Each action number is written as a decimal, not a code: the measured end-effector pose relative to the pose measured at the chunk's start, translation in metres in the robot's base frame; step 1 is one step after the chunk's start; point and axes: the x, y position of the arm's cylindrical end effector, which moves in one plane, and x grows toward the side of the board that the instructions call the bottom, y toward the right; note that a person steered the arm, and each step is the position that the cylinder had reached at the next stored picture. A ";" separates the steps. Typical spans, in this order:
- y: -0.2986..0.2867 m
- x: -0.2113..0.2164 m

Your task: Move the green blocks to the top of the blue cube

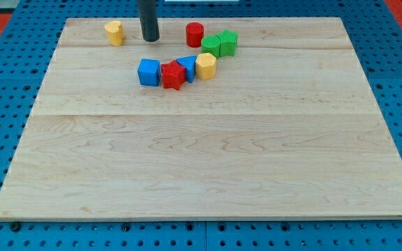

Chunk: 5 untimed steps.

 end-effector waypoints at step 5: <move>0.108 0.022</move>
